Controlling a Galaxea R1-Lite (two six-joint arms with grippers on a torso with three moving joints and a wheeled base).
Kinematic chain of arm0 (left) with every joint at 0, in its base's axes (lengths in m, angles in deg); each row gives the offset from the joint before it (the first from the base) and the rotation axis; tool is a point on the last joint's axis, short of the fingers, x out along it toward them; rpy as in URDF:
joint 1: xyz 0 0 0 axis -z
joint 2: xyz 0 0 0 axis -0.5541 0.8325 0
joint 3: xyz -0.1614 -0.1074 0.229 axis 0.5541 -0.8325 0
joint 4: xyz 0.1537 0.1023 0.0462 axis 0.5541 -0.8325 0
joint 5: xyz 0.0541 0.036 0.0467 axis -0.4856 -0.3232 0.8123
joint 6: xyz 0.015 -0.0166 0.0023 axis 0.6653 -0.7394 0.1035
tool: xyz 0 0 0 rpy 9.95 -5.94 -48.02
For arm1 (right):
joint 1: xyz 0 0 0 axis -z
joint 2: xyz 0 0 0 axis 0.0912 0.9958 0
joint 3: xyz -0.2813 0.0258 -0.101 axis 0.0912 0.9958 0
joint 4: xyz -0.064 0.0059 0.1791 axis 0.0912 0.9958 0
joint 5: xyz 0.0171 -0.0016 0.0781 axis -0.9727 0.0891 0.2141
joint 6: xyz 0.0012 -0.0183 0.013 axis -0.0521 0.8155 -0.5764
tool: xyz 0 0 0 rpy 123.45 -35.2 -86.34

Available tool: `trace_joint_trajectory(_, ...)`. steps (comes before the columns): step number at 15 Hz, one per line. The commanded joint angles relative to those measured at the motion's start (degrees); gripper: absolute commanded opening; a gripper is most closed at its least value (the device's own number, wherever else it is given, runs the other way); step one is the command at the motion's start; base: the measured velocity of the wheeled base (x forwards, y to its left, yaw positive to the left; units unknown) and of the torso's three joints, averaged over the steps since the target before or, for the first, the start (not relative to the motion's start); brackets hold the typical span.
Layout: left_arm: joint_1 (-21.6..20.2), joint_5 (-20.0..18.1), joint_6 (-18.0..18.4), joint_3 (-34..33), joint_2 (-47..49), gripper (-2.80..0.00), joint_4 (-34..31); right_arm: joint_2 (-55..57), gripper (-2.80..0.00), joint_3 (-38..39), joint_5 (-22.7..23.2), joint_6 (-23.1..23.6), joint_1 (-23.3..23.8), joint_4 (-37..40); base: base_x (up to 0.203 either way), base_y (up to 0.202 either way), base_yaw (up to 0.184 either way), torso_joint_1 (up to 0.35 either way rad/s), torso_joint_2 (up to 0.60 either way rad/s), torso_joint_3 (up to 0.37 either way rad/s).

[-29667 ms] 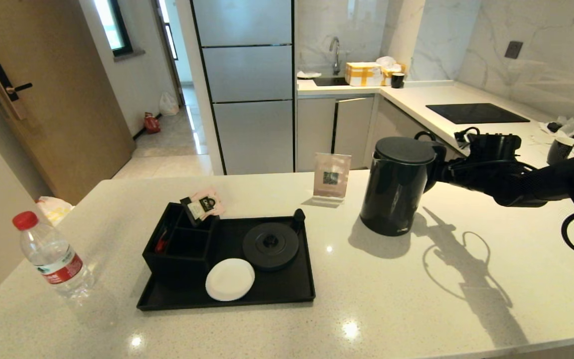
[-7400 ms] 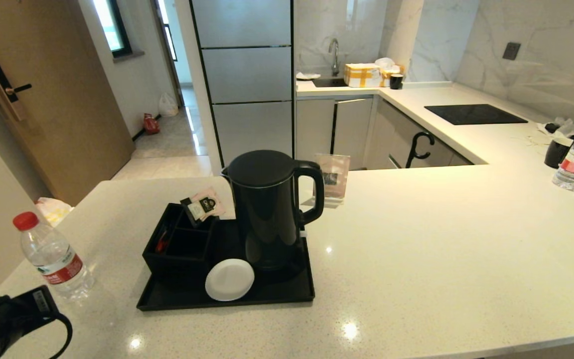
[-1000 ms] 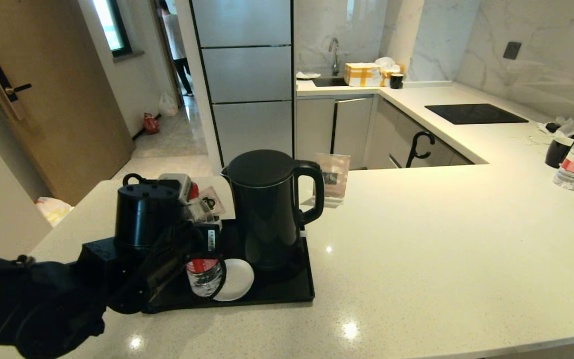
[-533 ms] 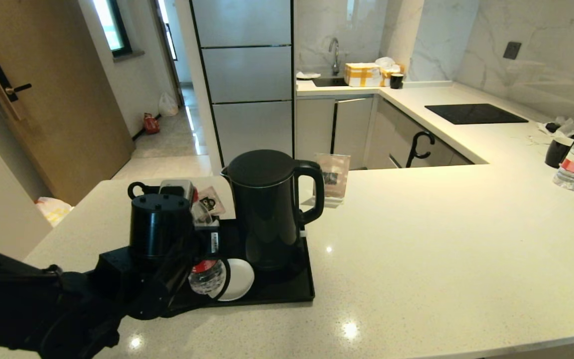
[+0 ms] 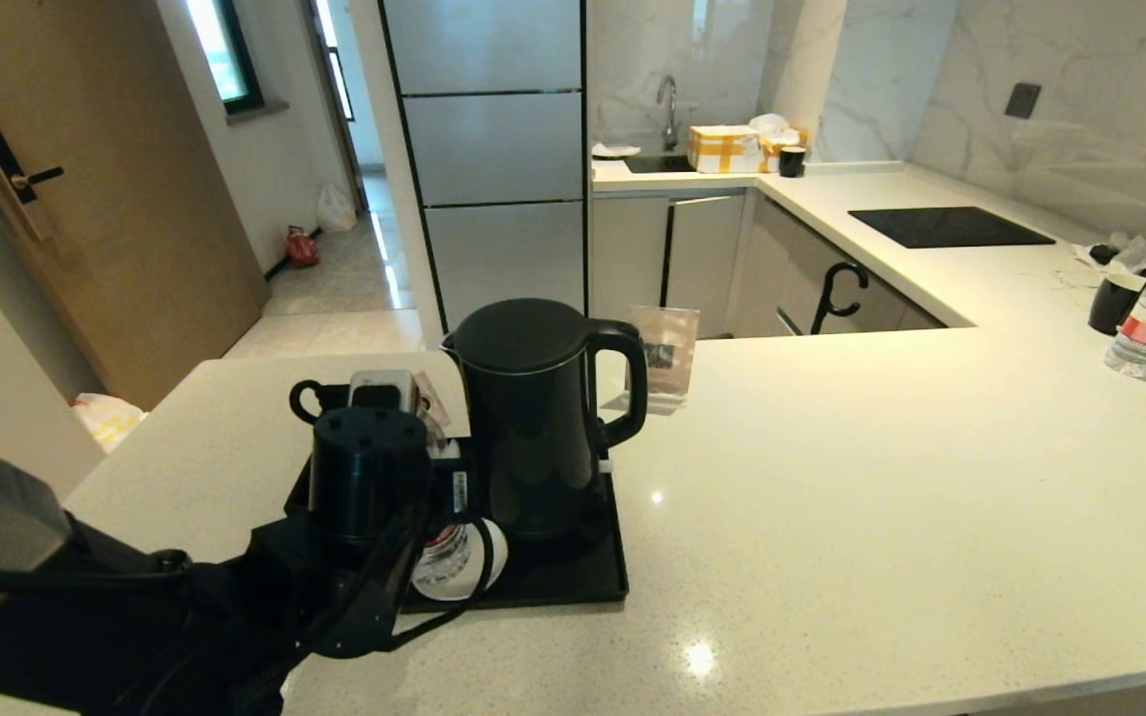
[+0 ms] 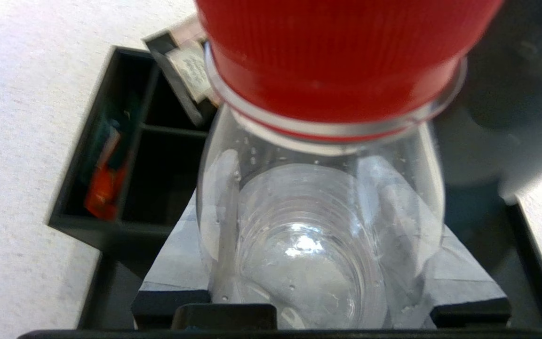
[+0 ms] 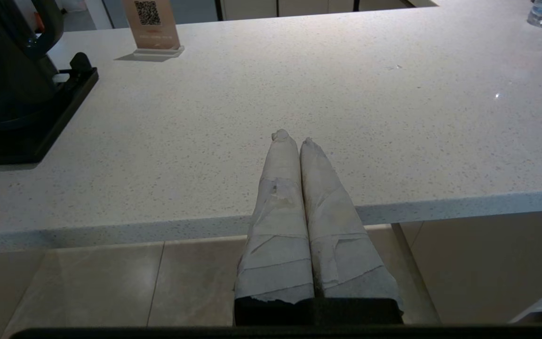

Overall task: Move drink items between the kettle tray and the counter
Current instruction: Return the bottled water to its original position

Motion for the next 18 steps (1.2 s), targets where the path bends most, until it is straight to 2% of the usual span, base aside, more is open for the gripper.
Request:
trace_joint_trajectory(1, 0.7, 0.5, -0.2, -0.4, 0.2, -2.8, 0.4, 0.1, -2.8, 0.1, 0.0, 0.0, 0.0, 0.0, 0.0, 0.0, 0.0, 0.0, 0.0, 0.0)
trace_joint_trajectory(3, 0.7, 0.6, -0.2, -0.4, 0.2, -2.8, 0.5, 0.1, -2.8, 0.1, 0.0, 0.0, 0.0, 0.0, 0.0, 0.0, 0.0, 0.0, 0.0, 0.0)
trace_joint_trajectory(8, 0.6, 2.7, 0.4, -1.5, 6.7, -2.8, 8.7, 0.1, -2.8, 0.1, 0.0, 0.0, 0.0, 0.0, 0.0, 0.0, 0.0, 0.0, 0.0, 0.0)
trace_joint_trajectory(18, 0.6, 3.7, 0.6, -2.5, 8.2, -2.8, 10.9, 0.1, -2.8, 0.1, 0.0, 0.1, 0.0, 0.0, 0.0, 0.0, 0.0, 0.0, 0.0, 0.0)
